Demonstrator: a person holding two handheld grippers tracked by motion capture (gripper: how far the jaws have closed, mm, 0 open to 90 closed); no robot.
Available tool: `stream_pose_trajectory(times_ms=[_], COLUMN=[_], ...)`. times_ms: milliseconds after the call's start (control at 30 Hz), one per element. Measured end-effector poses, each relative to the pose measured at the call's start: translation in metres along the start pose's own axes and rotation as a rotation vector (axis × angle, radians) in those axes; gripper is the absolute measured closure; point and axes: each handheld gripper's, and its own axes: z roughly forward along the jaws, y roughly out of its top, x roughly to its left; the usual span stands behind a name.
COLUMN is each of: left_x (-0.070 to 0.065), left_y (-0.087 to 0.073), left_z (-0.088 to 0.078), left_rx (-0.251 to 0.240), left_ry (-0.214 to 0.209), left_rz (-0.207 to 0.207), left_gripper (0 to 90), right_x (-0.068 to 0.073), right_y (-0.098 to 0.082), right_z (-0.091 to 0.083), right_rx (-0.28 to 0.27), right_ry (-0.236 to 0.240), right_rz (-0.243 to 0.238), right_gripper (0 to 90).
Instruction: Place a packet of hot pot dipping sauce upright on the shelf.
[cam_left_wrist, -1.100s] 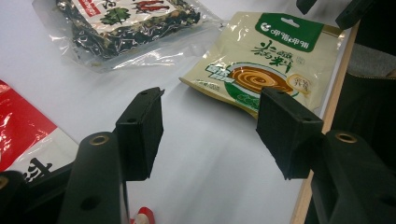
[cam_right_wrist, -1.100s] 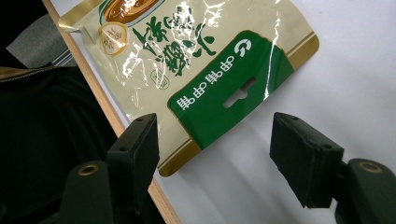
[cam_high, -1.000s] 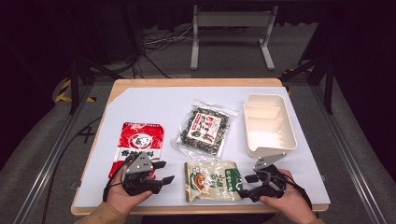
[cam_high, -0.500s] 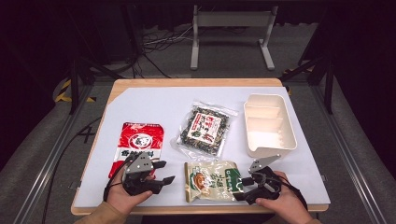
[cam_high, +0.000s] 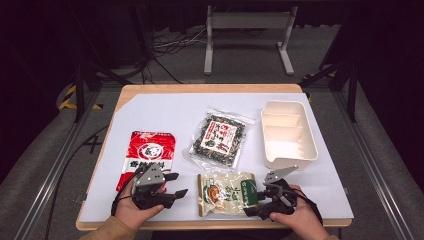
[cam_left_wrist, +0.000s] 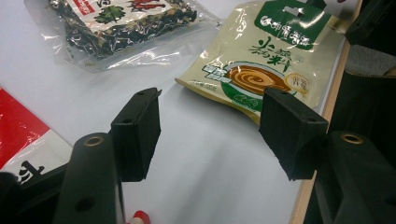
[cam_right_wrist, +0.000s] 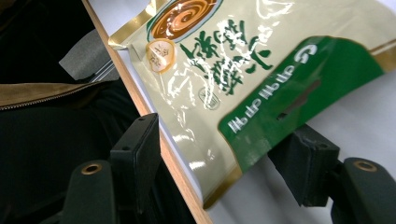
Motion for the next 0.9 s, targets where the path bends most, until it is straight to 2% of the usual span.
stream_pose_trajectory(times_ms=[233,367,467,600,900], left_x=[0.000,0.000,0.000,0.000,0.000], left_y=[0.000,0.000,0.000,0.000,0.000], left_z=[0.000,0.000,0.000,0.001,0.001], left_rx=[0.000,0.000,-0.001,0.001,0.000], left_ry=[0.000,-0.001,-0.003,-0.005,-0.004], left_rz=[0.001,0.005,-0.001,0.000,0.000], left_gripper=[39.0,39.0,39.0,39.0,38.8], right_x=[0.001,0.005,0.006,0.009,0.008], right_y=[0.002,0.003,0.004,0.005,0.008], right_z=[0.009,0.014,0.015,0.019,0.020], right_rx=[-0.004,-0.005,-0.009,-0.008,0.004], right_ry=[-0.008,-0.040,-0.048,-0.068,-0.121], right_rz=[-0.001,-0.042,-0.054,-0.079,-0.076], right_gripper=[36.9,42.7,45.2,52.2,72.2])
